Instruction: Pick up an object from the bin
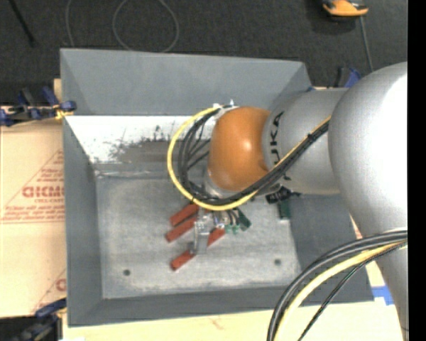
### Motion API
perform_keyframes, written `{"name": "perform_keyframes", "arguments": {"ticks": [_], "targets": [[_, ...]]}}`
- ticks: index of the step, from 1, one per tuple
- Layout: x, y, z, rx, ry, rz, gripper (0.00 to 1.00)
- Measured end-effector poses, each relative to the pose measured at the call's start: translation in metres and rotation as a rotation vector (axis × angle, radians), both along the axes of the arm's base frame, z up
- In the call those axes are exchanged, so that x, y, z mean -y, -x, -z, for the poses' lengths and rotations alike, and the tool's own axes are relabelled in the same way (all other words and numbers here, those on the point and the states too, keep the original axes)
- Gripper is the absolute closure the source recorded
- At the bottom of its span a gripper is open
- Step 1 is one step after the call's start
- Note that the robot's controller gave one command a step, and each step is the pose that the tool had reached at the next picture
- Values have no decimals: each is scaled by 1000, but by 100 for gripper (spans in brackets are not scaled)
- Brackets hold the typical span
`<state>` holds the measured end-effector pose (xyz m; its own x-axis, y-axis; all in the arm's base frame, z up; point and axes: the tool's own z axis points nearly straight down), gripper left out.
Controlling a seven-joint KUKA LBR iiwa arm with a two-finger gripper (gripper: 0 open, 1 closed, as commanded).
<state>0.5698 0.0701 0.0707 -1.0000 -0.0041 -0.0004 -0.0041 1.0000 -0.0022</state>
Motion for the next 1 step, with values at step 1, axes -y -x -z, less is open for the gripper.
{"name": "perform_keyframes", "arguments": {"ticks": [1], "targets": [[-6,-1,-4,-7,-3,-3,100]]}}
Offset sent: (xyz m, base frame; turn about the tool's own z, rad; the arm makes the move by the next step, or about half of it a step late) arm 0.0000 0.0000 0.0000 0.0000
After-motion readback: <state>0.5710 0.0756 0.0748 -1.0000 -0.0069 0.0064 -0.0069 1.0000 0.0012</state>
